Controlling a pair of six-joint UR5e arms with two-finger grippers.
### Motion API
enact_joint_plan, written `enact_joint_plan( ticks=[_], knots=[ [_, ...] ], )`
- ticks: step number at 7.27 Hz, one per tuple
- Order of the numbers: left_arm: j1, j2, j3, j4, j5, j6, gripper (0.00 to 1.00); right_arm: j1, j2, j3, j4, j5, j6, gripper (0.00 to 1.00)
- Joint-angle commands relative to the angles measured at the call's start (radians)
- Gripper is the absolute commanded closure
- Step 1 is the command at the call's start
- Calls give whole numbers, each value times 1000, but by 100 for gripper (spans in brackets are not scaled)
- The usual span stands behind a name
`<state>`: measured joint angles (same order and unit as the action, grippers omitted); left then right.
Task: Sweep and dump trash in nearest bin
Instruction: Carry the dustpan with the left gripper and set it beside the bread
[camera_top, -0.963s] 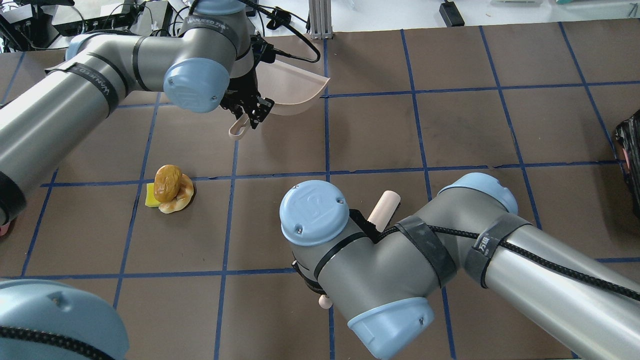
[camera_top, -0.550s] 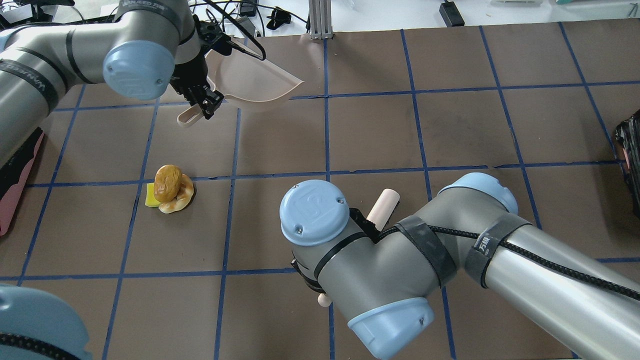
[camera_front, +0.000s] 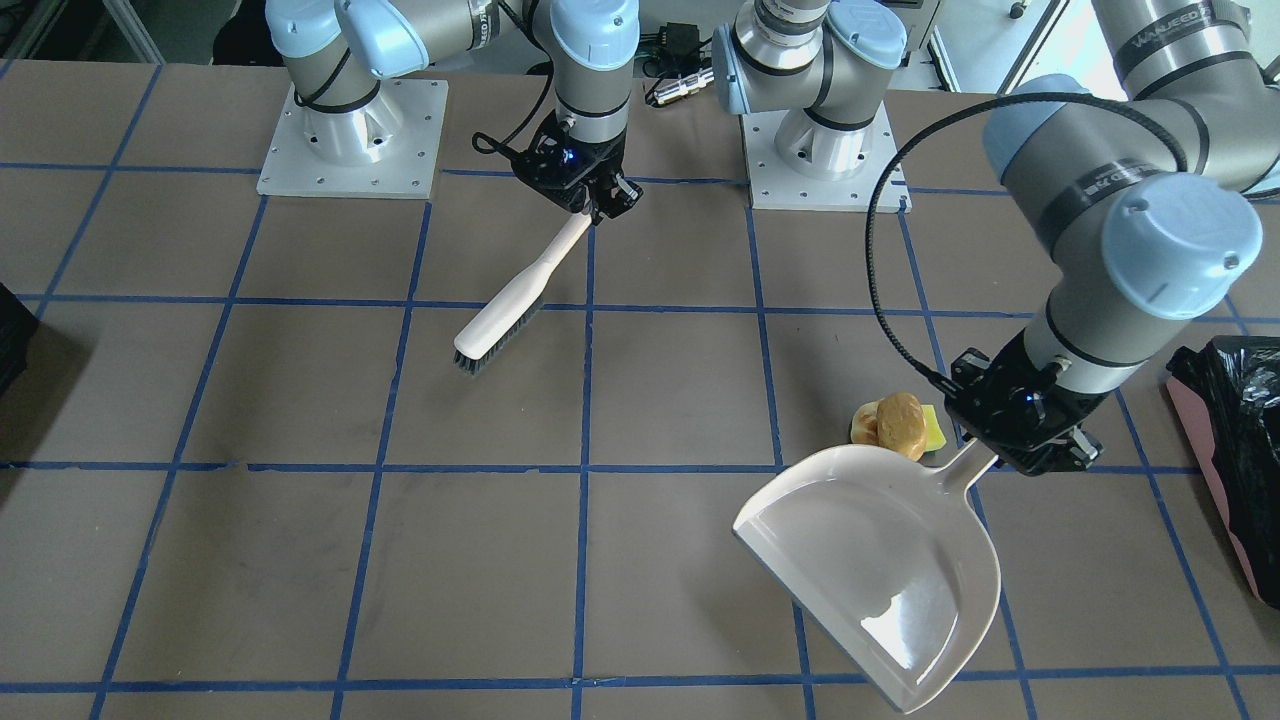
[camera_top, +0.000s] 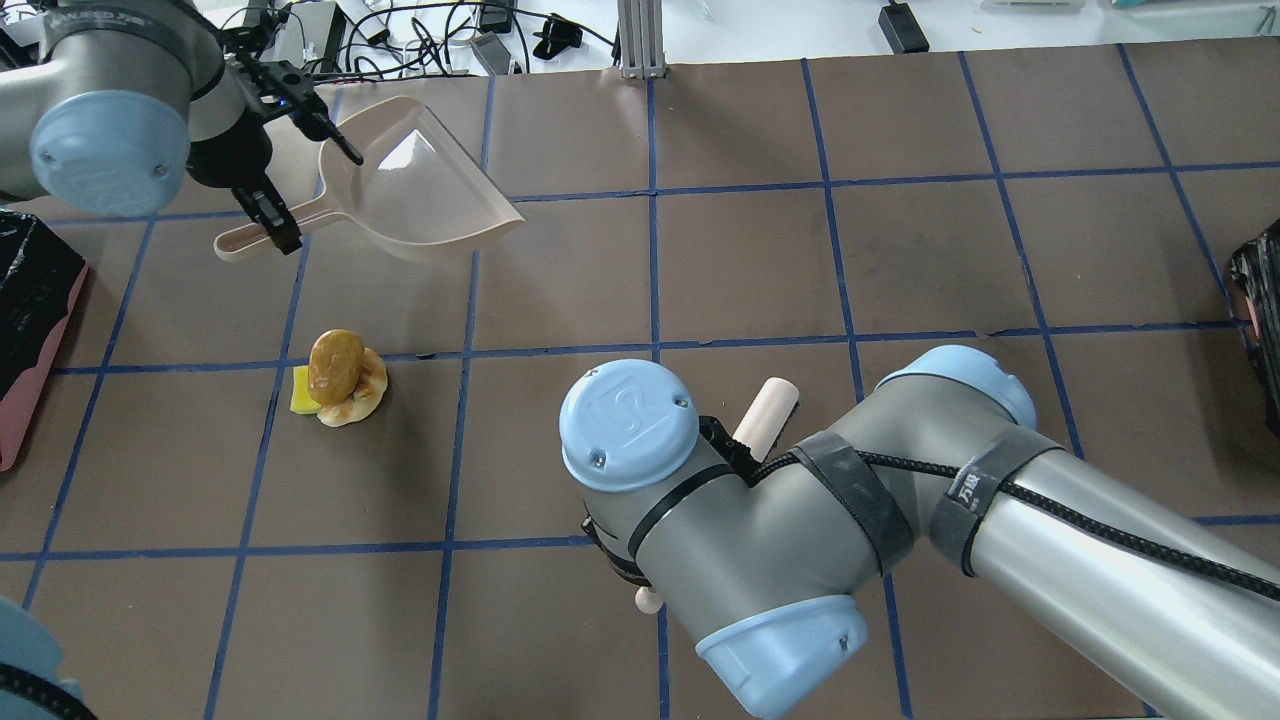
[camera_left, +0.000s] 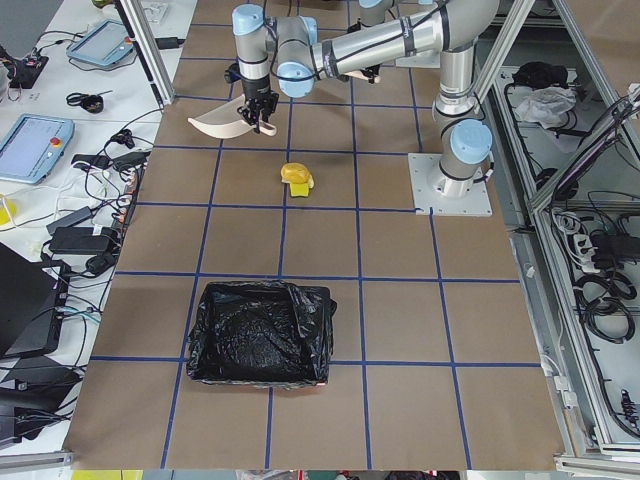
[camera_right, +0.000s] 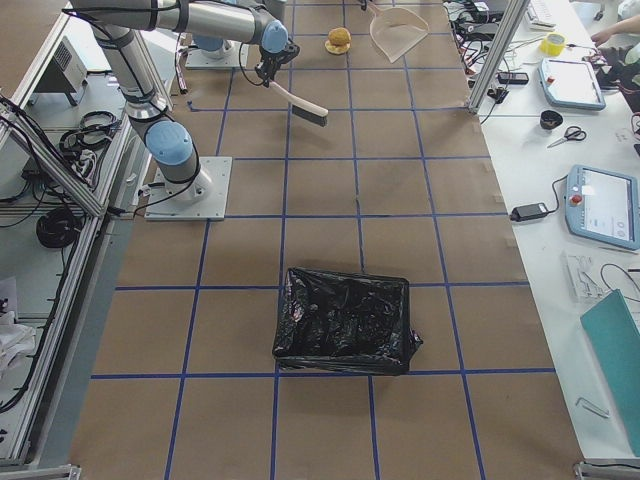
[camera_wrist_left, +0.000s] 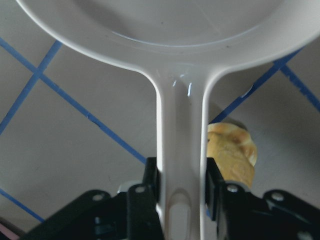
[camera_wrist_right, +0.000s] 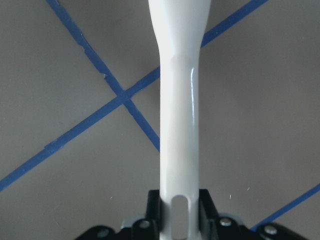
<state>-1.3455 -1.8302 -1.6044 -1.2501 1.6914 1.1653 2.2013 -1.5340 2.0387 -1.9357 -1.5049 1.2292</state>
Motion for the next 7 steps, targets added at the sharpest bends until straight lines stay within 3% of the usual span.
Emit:
enact_joint_plan(
  ticks=[1, 7],
  knots=[
    [104, 35, -37, 1, 1, 245, 100, 0, 0, 0, 0, 0, 0, 100],
    [422, 19, -42, 20, -24, 817, 100, 0, 2, -25, 1, -1, 6, 100]
  ],
)
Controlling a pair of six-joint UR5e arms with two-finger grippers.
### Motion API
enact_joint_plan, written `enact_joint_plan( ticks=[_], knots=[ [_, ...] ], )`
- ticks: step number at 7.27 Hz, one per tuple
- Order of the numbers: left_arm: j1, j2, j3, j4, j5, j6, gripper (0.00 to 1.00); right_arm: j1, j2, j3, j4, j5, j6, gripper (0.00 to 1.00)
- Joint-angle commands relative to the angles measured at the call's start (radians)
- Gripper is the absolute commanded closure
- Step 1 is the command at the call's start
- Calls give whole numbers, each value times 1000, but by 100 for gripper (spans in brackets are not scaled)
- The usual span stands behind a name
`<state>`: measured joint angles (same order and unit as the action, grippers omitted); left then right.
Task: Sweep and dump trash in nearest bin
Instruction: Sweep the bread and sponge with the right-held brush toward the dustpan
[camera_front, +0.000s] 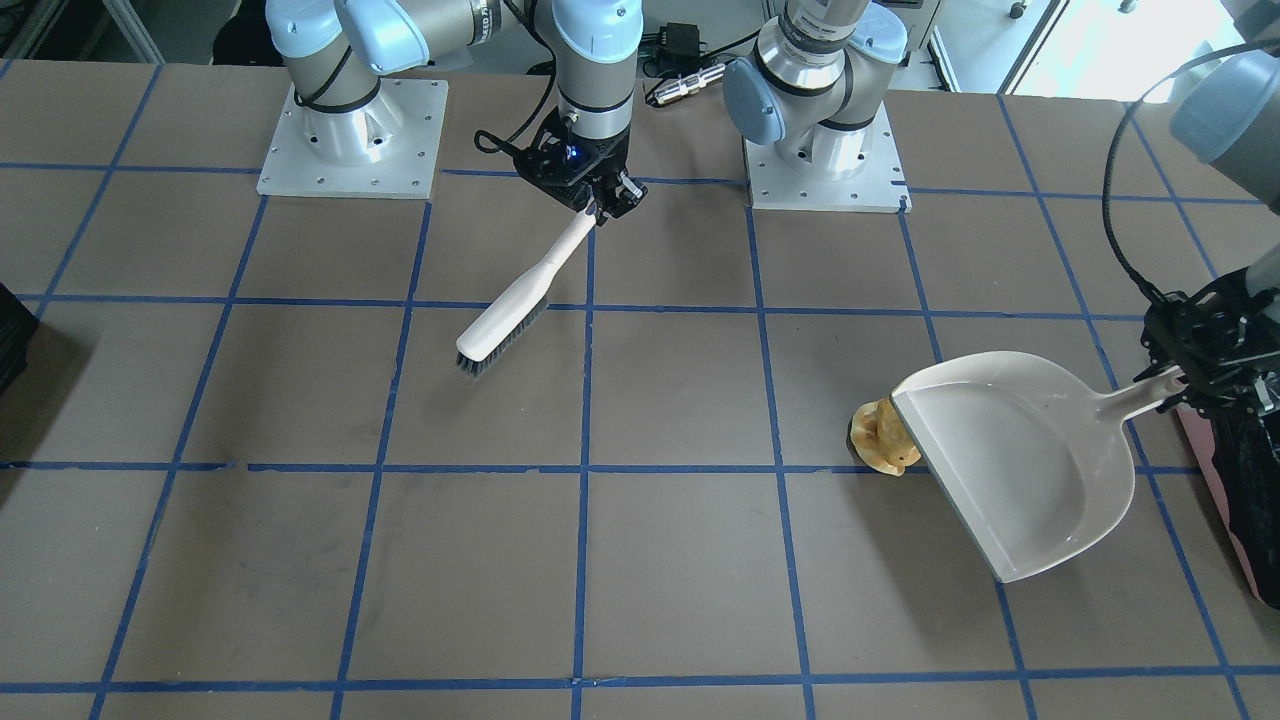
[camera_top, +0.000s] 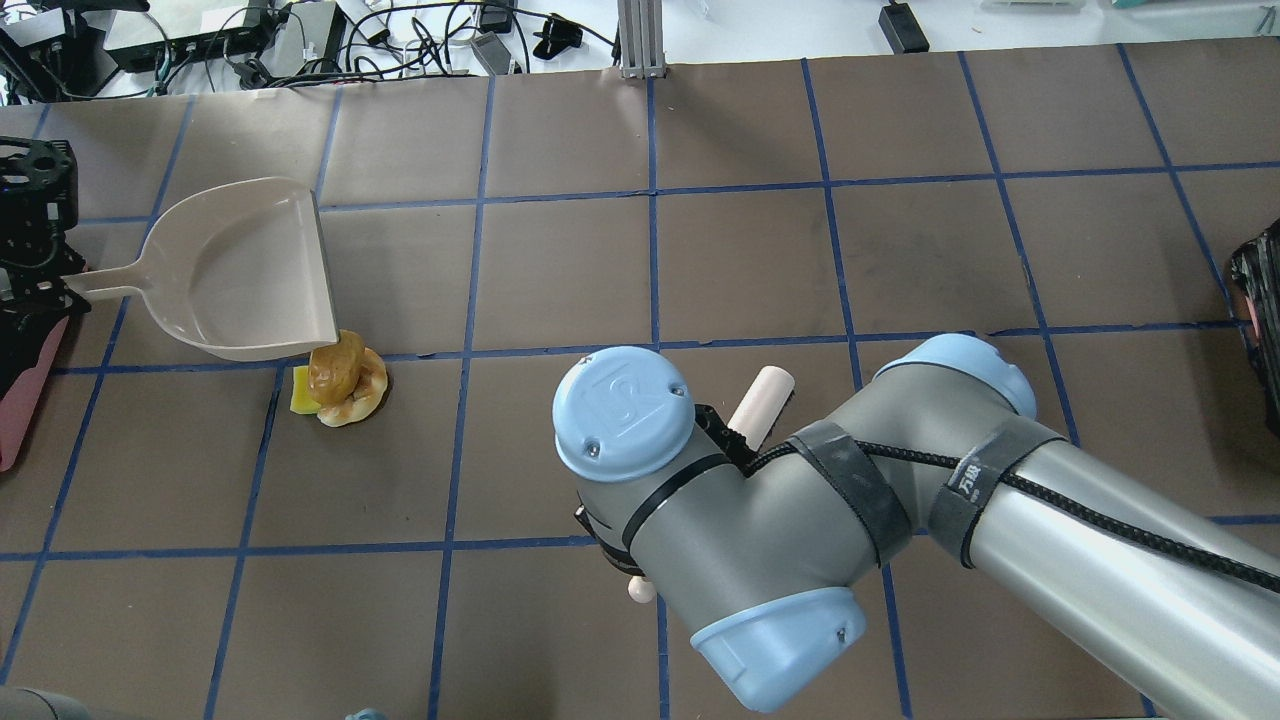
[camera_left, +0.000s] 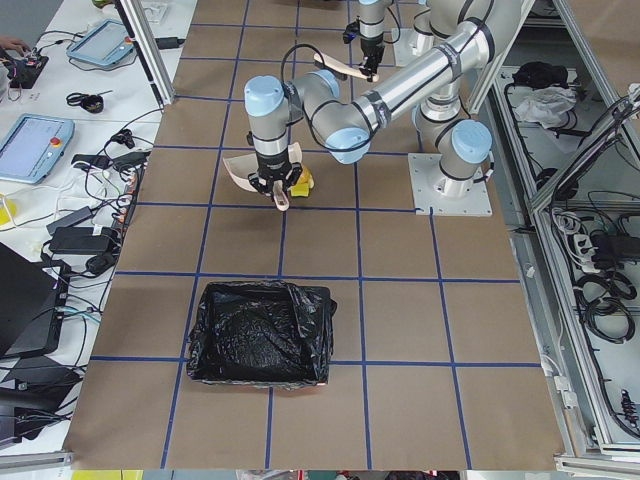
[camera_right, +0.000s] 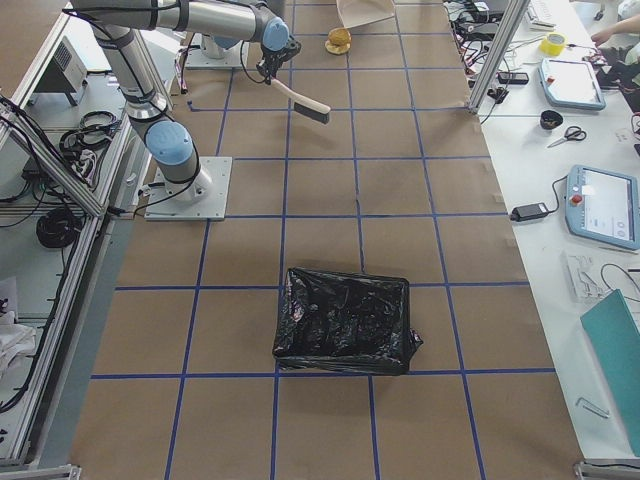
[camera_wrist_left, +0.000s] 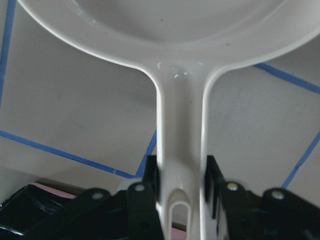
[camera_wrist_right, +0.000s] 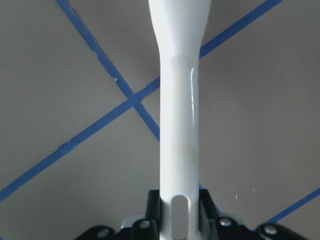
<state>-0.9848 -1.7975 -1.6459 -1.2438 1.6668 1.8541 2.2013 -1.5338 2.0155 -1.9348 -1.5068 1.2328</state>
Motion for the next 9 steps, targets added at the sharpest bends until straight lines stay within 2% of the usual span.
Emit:
enact_joint_plan(
  ticks=[1, 3, 5, 6, 8, 9],
  knots=[
    [89, -23, -2, 48, 4, 205, 100, 0, 1, -1, -1, 2, 0, 100],
    [103, -43, -12, 61, 10, 305, 100, 2, 20, -32, -9, 8, -42, 100],
    [103, -60, -61, 185, 71, 396, 100, 3, 142, -235, 86, 6, -17, 100],
    [104, -77, -81, 266, 79, 424, 100, 5, 214, -320, 96, 13, 22, 100],
    [103, -115, -81, 296, 79, 410, 100, 65, 353, -485, 88, 16, 138, 100],
    [101, -128, -84, 296, 76, 390, 100, 107, 448, -600, 96, 13, 196, 100]
  ],
)
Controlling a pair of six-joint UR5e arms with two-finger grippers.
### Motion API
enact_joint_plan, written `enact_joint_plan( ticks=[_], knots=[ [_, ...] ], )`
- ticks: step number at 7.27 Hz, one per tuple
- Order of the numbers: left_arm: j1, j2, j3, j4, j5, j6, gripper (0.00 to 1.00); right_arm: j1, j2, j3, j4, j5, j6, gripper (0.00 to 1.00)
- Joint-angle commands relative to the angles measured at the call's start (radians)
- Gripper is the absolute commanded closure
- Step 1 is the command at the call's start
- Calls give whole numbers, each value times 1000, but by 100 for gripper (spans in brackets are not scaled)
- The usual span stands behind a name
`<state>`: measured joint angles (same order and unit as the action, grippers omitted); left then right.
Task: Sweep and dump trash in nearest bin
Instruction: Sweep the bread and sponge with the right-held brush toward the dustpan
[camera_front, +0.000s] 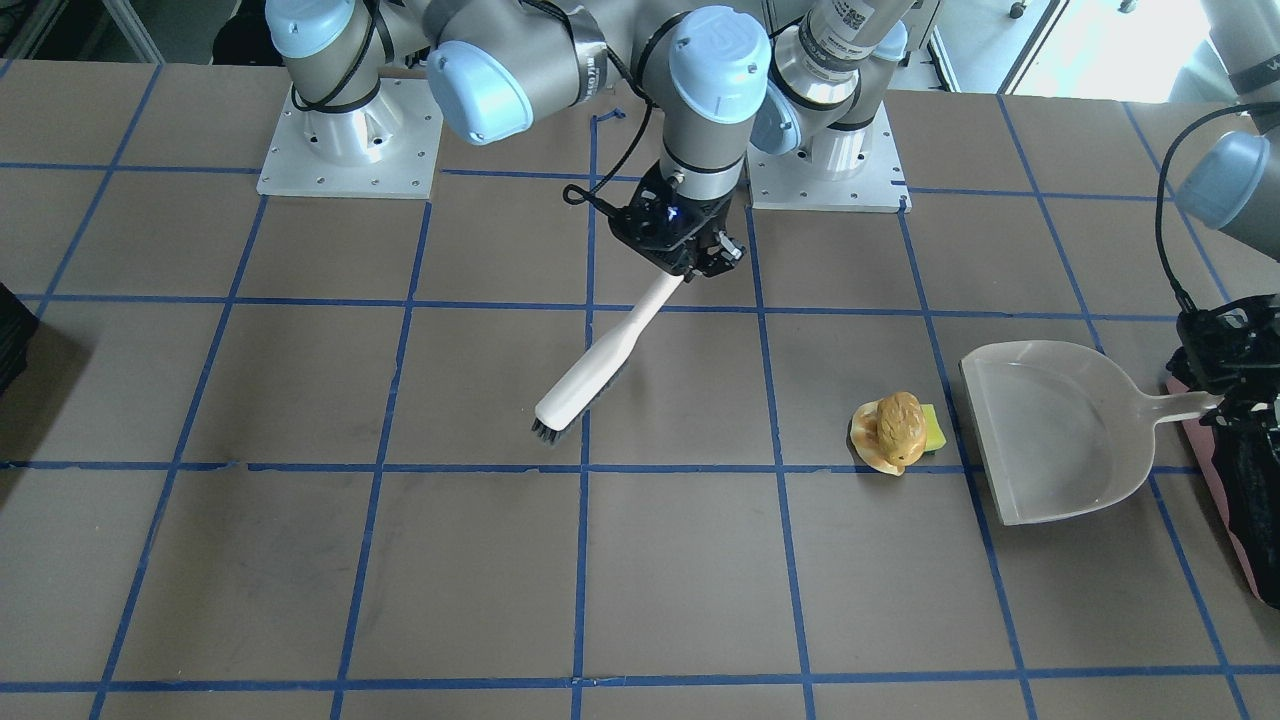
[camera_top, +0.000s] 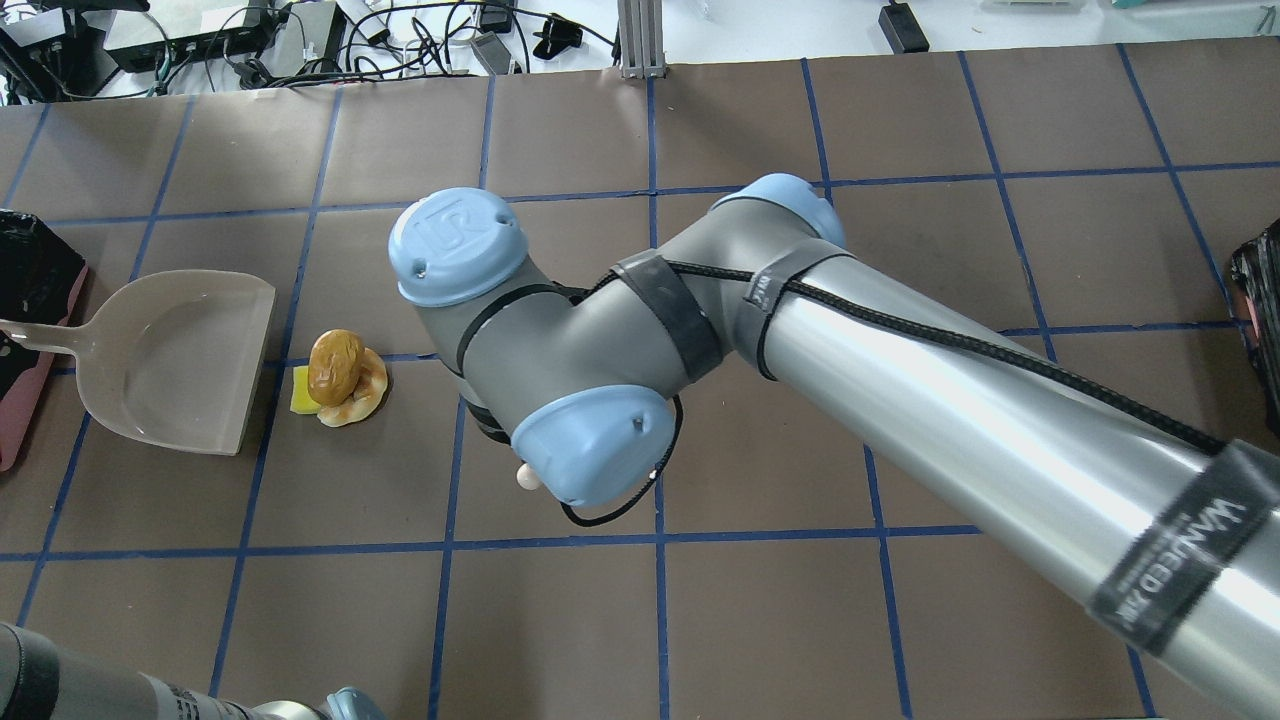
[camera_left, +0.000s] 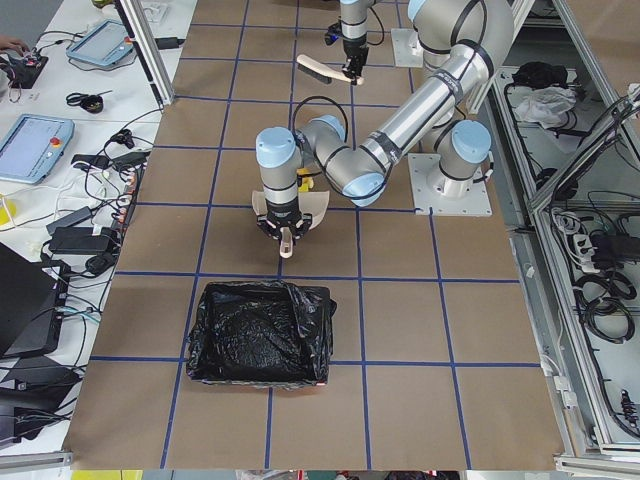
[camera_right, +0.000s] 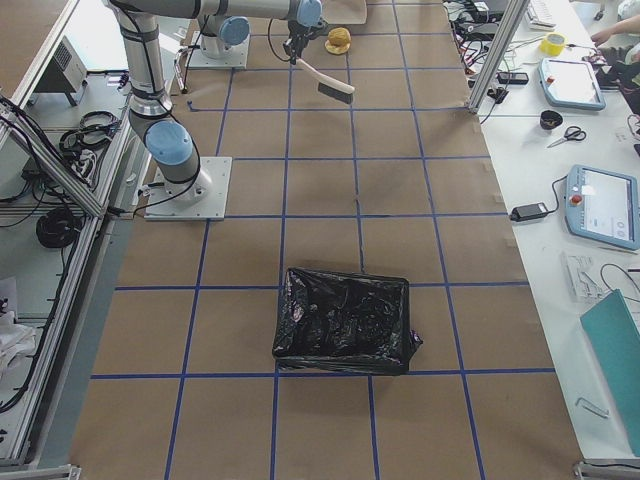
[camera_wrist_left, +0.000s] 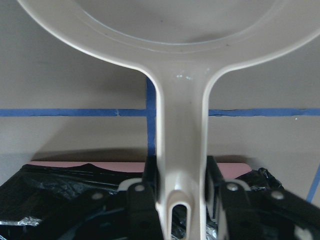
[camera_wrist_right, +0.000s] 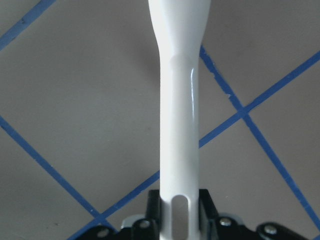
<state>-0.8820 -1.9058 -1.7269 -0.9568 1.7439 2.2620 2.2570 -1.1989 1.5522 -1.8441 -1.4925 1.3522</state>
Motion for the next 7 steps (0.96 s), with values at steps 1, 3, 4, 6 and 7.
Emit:
enact_joint_plan(
  ticks=[1, 3, 4, 6, 7],
  knots=[
    [-2, -21, -3, 9, -3, -22, 100, 90, 201, -255, 37, -5, 147, 100],
    [-5, -35, -11, 7, -14, -41, 100, 137, 368, -503, 144, 8, 272, 100],
    [-8, -41, -13, 9, -14, -53, 100, 186, 440, -605, 193, 3, 304, 100],
    [-11, -50, -14, 10, -18, -61, 100, 226, 478, -647, 226, 9, 343, 100],
    [-12, -50, -16, 9, -17, -67, 100, 231, 481, -665, 224, 23, 343, 100]
  ],
)
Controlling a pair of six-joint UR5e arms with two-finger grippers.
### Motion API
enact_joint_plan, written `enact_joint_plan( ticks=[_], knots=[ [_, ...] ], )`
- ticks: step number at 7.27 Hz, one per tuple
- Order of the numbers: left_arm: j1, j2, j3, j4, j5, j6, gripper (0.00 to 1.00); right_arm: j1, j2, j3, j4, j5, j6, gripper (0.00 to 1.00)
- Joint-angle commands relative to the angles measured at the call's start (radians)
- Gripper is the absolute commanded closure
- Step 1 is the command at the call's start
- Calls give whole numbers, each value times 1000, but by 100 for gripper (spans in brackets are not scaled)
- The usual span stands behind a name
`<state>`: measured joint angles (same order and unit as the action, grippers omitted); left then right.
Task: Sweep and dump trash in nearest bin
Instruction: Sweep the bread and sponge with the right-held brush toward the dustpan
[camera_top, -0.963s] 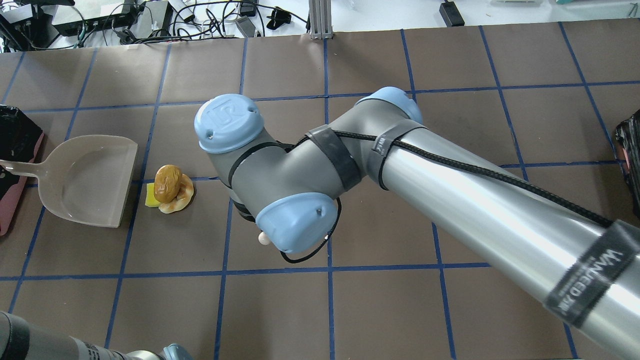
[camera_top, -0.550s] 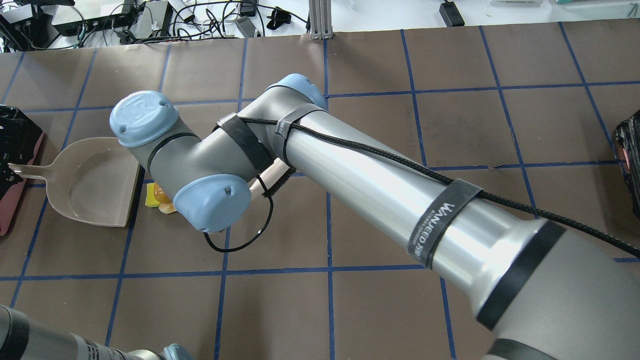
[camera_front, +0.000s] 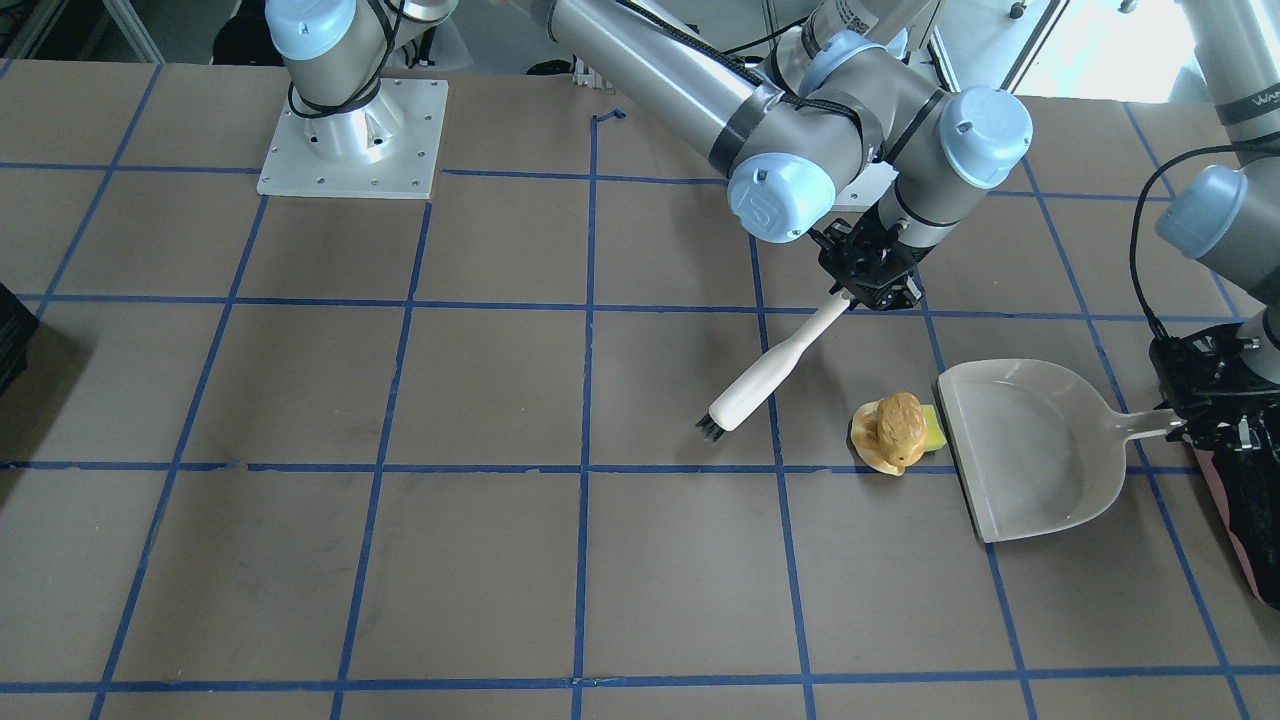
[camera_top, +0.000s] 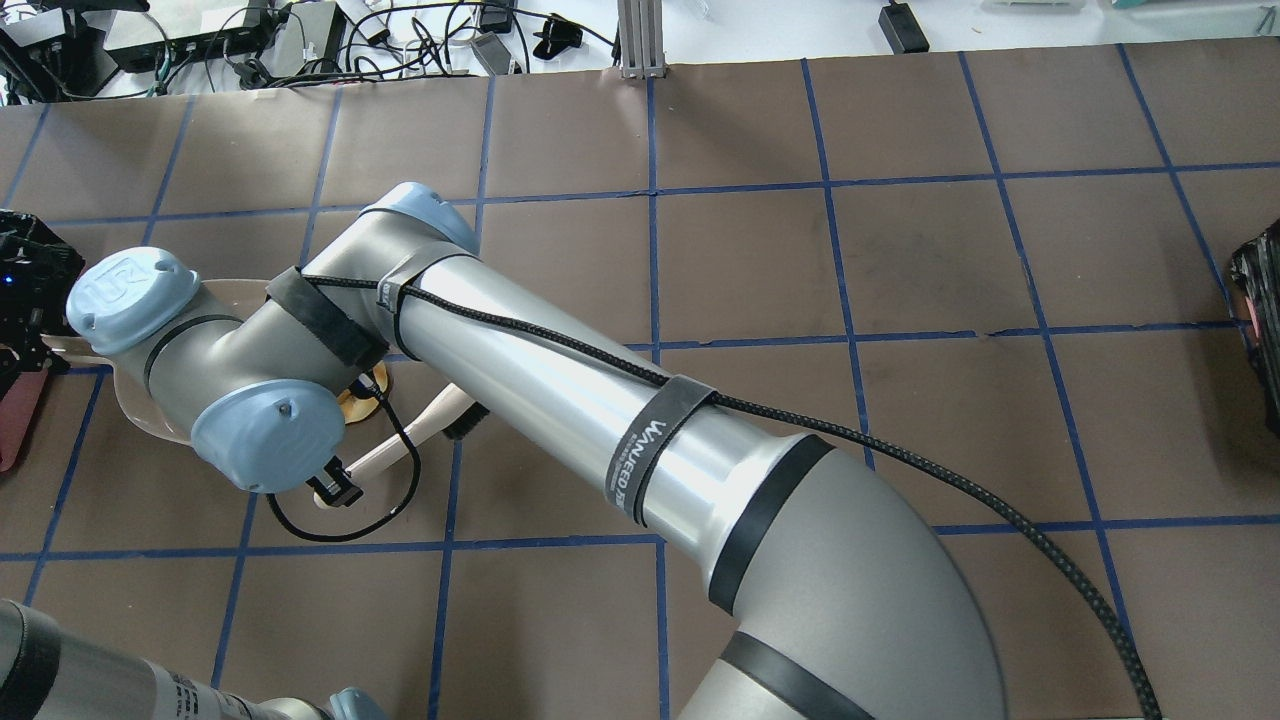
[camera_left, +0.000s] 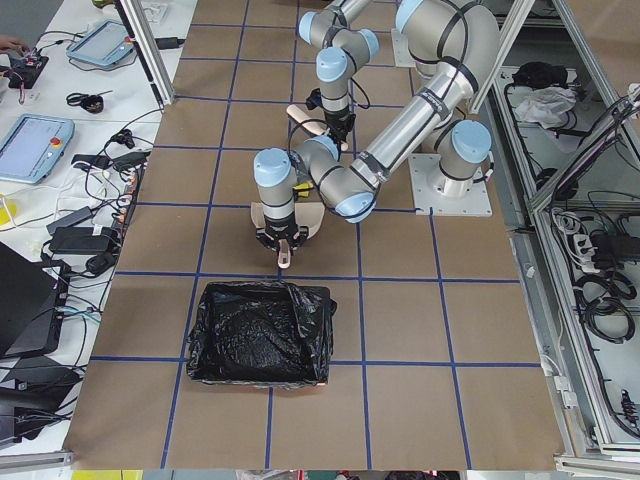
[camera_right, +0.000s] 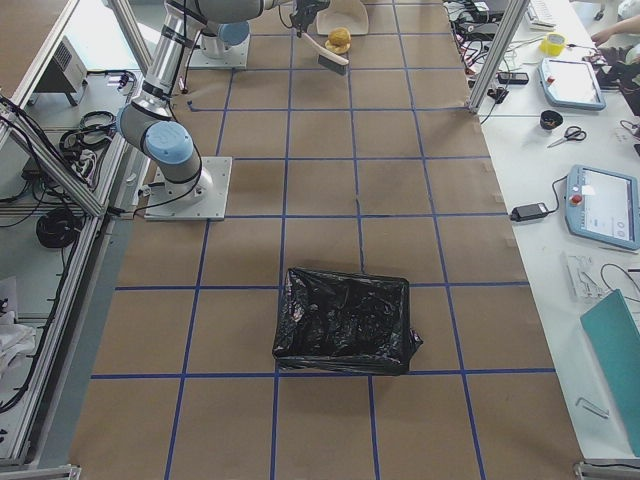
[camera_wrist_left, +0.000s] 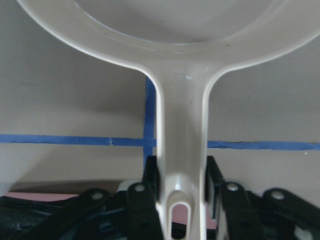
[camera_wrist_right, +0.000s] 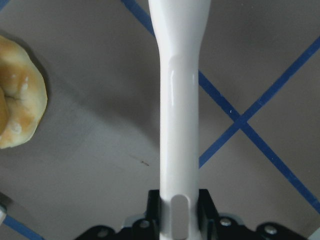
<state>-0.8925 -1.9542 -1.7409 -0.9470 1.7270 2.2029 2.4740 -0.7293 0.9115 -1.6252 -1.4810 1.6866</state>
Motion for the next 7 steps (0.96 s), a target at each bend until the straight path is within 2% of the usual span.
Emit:
enact_joint_plan(
  ticks=[1, 3, 7],
  knots=[
    [-19, 4, -8, -10, -3, -8, 100, 20, 34, -52, 5, 15, 5, 100],
    [-26, 18, -60, 0, -23, -26, 100, 25, 114, -166, 7, 21, -11, 100],
    [-26, 21, -62, 4, -21, -28, 100, 43, 136, -184, 7, 56, -138, 100]
  ],
)
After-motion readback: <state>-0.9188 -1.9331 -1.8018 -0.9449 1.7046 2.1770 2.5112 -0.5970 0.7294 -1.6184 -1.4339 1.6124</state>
